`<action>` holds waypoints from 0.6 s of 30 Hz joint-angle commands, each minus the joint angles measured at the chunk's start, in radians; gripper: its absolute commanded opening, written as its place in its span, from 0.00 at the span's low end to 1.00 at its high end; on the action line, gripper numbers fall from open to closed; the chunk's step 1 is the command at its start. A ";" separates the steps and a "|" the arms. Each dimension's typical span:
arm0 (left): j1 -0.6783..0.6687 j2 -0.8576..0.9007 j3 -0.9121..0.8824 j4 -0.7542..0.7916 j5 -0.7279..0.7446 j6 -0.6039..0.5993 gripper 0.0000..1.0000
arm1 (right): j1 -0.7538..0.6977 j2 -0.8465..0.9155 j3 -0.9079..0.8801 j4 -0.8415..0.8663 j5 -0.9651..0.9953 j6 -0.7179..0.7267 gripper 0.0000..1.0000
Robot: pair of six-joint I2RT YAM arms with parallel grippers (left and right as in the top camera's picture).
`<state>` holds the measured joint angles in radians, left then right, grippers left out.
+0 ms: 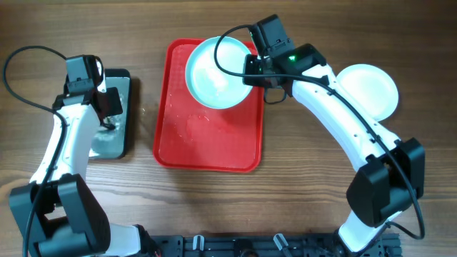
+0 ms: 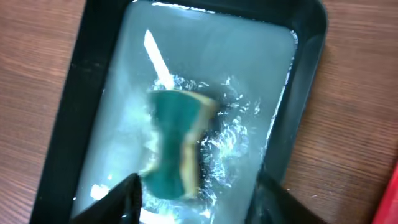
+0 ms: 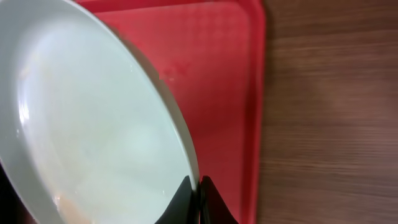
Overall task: Clean dirty plates on tray and stack at the side
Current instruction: 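Lift the pale-green plate by its rim with the right gripper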
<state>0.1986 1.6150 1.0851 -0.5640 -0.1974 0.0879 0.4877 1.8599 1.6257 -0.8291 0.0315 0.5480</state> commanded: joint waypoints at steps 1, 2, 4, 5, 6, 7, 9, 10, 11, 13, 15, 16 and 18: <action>0.005 0.003 -0.008 0.005 0.029 0.004 0.82 | -0.004 -0.056 0.001 -0.011 0.114 -0.025 0.04; 0.005 0.003 -0.008 0.005 0.029 -0.003 0.90 | -0.004 -0.061 0.001 -0.013 0.125 -0.026 0.04; 0.005 -0.006 -0.008 0.005 0.039 -0.032 1.00 | -0.004 -0.078 0.004 -0.018 0.167 -0.028 0.04; 0.005 -0.014 -0.008 0.003 0.061 -0.036 1.00 | -0.003 -0.085 0.008 -0.021 0.186 -0.034 0.04; 0.005 -0.027 -0.006 0.002 0.088 -0.036 1.00 | -0.001 -0.097 0.017 -0.026 0.217 -0.052 0.05; 0.005 -0.043 -0.005 0.001 0.120 -0.036 1.00 | 0.002 -0.107 0.023 -0.027 0.248 -0.061 0.04; 0.005 -0.085 0.001 -0.002 0.181 -0.036 1.00 | 0.015 -0.132 0.034 -0.028 0.336 -0.088 0.04; 0.005 -0.112 0.003 -0.005 0.212 -0.036 1.00 | 0.025 -0.143 0.034 -0.024 0.385 -0.107 0.04; 0.005 -0.143 0.004 -0.006 0.247 -0.036 1.00 | 0.043 -0.154 0.034 -0.020 0.450 -0.136 0.04; 0.005 -0.211 0.004 -0.009 0.320 -0.036 1.00 | 0.073 -0.162 0.034 -0.012 0.534 -0.180 0.04; 0.005 -0.293 0.004 -0.010 0.393 -0.036 1.00 | 0.123 -0.162 0.034 0.003 0.639 -0.233 0.04; 0.005 -0.329 0.004 -0.010 0.422 -0.037 1.00 | 0.146 -0.159 0.034 0.012 0.689 -0.243 0.04; 0.005 -0.388 0.004 -0.010 0.453 -0.046 1.00 | 0.188 -0.158 0.034 0.035 0.779 -0.270 0.04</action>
<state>0.1986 1.3392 1.0851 -0.5766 0.1101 0.0654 0.6014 1.7164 1.6283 -0.8223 0.5598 0.3698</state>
